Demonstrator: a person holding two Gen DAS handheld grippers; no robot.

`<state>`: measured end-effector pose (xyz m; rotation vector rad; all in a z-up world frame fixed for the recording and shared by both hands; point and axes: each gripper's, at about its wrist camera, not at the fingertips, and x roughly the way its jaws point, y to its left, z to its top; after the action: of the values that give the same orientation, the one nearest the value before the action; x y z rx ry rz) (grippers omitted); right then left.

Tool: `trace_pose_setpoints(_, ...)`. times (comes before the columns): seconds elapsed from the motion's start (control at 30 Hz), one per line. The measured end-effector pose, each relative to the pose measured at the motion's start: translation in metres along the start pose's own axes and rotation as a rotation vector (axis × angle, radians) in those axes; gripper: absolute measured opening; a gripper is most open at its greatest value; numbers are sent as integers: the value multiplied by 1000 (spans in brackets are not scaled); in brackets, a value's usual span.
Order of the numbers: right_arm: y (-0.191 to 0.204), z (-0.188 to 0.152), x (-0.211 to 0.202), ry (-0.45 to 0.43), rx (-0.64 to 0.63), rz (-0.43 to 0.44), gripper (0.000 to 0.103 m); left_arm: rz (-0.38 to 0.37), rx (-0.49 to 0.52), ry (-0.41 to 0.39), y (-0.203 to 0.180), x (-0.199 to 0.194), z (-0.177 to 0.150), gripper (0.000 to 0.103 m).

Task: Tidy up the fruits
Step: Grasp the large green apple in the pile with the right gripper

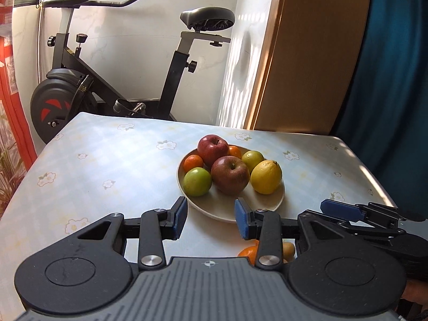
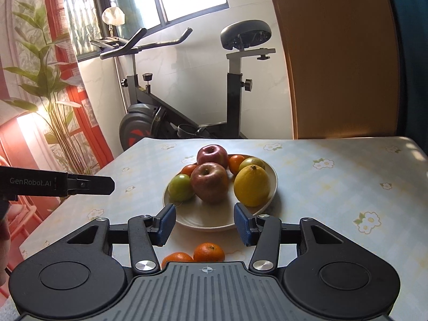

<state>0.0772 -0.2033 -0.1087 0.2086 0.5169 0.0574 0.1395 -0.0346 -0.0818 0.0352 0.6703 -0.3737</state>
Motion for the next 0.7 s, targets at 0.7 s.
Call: trace_pose_setpoints(0.7, 29, -58, -14, 158, -72, 47, 45, 6, -48, 46, 9, -17, -39, 41)
